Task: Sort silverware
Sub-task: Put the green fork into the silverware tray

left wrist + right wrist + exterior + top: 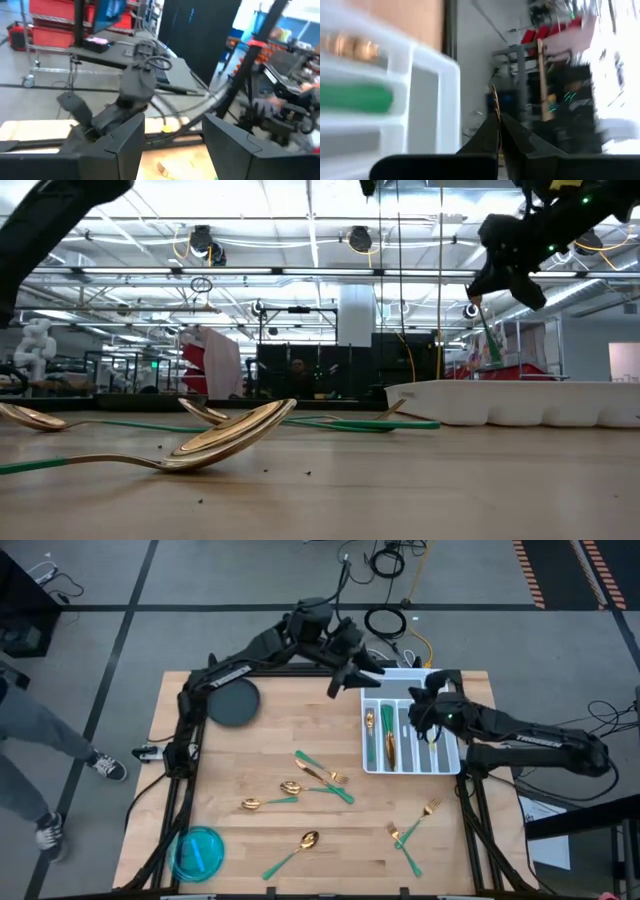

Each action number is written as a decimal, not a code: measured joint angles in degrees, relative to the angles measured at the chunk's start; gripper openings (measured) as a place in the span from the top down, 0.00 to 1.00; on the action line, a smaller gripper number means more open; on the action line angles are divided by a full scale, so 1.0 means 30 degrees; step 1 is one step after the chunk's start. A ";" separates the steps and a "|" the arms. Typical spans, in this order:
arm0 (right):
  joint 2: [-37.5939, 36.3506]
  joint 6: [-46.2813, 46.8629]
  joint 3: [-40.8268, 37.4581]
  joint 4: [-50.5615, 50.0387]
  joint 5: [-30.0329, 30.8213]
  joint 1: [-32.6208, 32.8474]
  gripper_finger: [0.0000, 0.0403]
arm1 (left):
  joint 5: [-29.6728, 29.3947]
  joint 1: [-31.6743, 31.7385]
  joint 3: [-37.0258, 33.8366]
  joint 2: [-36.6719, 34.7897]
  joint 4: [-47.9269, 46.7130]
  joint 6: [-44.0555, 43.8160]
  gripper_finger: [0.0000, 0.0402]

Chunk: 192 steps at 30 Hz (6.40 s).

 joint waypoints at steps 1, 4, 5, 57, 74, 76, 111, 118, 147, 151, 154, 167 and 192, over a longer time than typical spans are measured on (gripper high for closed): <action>0.0303 -0.1320 -0.0014 -0.0117 0.0437 0.0398 1.00 | 0.0000 -0.0117 0.0000 -0.0217 -0.0482 0.0348 0.49; 0.1193 -0.4187 -0.0019 -0.1445 0.0778 0.1729 1.00 | -0.0323 -0.0390 0.0000 -0.0766 -0.2149 0.1505 0.49; 0.1561 -0.4941 -0.0019 -0.2310 0.0757 0.2221 1.00 | -0.0569 -0.0457 0.0000 -0.0859 -0.2579 0.1806 0.49; 0.9505 -0.6204 -0.0026 -0.8435 -0.4324 0.7576 1.00 | -0.1224 0.3086 -0.0022 -0.4687 -1.2103 0.7909 0.49; 0.9178 -0.8281 0.1071 -0.8791 -0.1293 0.8900 1.00 | -0.1224 0.5490 -0.0022 -0.4687 -1.2070 0.8899 0.49; 0.9205 -0.8376 0.1100 -0.8828 -0.1890 0.9203 1.00 | -0.1224 0.5703 -0.0022 -0.4687 -1.2057 0.9046 0.49; 1.0175 -1.0341 0.1088 -0.9696 -0.0838 1.0892 1.00 | -0.1224 0.5959 -0.0022 -0.4672 -0.9389 1.0056 0.49; 1.0051 -1.0207 0.1088 -0.8569 -0.0020 1.1736 1.00 | -0.1227 0.6325 -0.0022 -0.4670 -0.9719 0.9578 0.49; 0.8135 -1.2818 0.1081 -1.0185 -0.3472 0.8892 1.00 | -0.1253 0.7856 -0.0029 -0.4665 -0.9293 0.8713 0.49; 0.8221 -1.3424 0.1081 -0.9874 -0.3560 0.8484 1.00 | -0.1312 0.7855 -0.0029 -0.4665 -0.9525 0.8710 0.49; 0.8251 -1.3518 0.1078 -0.9937 -0.4463 0.8227 1.00 | -0.1317 0.7851 -0.0029 -0.4665 -0.9705 0.8724 0.49; 0.8235 -1.4968 -0.0962 -0.9213 -0.4391 0.7802 1.00 | -0.1975 0.7861 -0.0036 -0.4582 -0.9597 0.9344 0.49; 0.8273 -1.1613 -0.0983 -0.6127 -0.7368 0.6663 0.93 | -0.2257 0.7871 -0.0051 -0.4359 -0.9682 0.9237 0.49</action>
